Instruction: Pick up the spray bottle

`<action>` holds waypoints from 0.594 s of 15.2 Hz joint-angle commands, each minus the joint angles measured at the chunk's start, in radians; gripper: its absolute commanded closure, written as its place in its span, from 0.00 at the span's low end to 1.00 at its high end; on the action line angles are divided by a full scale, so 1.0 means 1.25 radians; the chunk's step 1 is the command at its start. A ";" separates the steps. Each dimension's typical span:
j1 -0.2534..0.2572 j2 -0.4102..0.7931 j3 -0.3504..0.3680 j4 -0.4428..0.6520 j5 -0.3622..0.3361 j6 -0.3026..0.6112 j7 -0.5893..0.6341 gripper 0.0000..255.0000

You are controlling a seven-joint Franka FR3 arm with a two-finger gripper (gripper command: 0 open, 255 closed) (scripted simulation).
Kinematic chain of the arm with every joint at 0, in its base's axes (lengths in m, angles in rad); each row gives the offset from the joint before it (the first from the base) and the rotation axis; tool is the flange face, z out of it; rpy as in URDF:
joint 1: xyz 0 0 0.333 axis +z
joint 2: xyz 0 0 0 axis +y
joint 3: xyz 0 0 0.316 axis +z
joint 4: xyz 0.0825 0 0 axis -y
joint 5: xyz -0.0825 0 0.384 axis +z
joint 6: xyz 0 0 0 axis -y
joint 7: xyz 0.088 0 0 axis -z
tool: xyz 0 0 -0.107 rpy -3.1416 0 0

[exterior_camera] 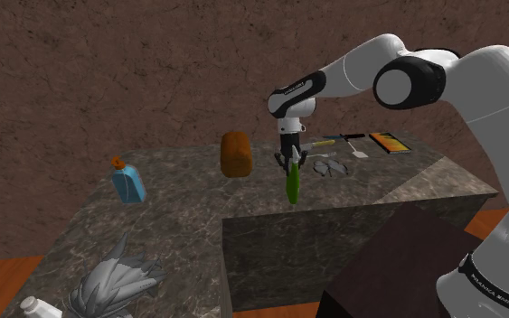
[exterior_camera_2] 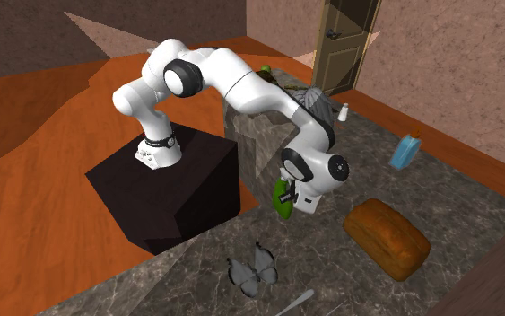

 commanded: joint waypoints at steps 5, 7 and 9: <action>0.000 0.000 0.000 0.000 0.000 0.000 0.000 1.00; 0.000 -0.006 0.000 -0.001 -0.001 -0.006 0.001 1.00; 0.000 -0.020 -0.001 -0.002 -0.001 -0.018 0.004 1.00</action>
